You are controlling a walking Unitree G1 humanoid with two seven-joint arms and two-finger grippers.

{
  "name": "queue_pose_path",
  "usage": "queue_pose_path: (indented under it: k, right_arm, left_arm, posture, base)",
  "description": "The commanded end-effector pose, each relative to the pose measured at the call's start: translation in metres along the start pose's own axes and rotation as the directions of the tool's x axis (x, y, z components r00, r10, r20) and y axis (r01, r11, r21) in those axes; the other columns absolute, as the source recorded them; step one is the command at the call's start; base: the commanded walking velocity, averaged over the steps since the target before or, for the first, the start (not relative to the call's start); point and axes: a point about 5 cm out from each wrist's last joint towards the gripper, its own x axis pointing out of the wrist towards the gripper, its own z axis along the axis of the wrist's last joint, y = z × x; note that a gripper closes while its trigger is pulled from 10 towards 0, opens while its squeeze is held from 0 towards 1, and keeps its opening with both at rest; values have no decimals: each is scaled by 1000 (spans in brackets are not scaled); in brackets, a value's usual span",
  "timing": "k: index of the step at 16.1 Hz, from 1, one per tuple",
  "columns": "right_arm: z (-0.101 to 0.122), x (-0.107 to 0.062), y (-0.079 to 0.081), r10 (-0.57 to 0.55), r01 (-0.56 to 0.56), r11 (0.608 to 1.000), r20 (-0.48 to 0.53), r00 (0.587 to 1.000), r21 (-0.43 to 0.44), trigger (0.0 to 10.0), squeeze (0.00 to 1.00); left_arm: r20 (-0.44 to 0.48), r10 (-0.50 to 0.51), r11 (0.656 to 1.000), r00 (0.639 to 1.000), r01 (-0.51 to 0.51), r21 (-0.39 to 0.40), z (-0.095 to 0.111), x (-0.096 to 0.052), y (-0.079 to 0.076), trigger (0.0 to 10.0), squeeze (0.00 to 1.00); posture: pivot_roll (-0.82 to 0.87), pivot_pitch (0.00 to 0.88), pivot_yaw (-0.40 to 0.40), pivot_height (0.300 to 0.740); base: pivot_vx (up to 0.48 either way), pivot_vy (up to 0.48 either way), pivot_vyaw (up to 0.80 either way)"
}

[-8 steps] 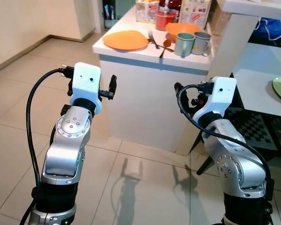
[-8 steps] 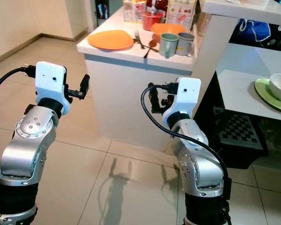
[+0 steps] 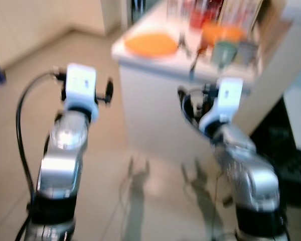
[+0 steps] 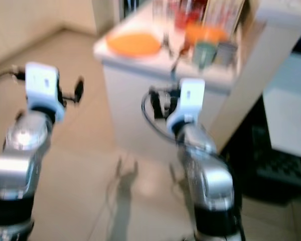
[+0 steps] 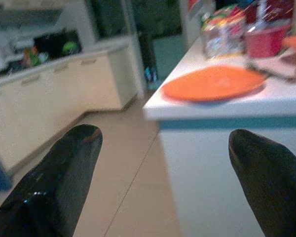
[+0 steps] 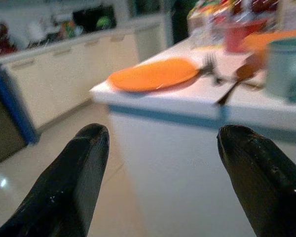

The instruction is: Setting the table

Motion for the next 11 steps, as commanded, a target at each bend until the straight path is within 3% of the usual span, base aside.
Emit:
queue_pose_path:
  k: [1, 11]
  right_arm:
    - [-2, -3, -10, -42, 42, 999, -6, 999, 12, 10000, 0]
    - [2, 0, -10, -41, 41, 999, 4, 999, 1, 10000, 0]
  left_arm:
    - [10, -30, 1000, 999, 30, -5, 2, 0, -8, 10000, 0]
    - [5, -40, 999, 999, 40, 9, 2, 1, -9, 10000, 0]
  posture:
    - [15, 0, -36, 740]
    - [14, 0, -34, 740]
  base:
    - [450, 0, 0]
    - [451, 0, 0]
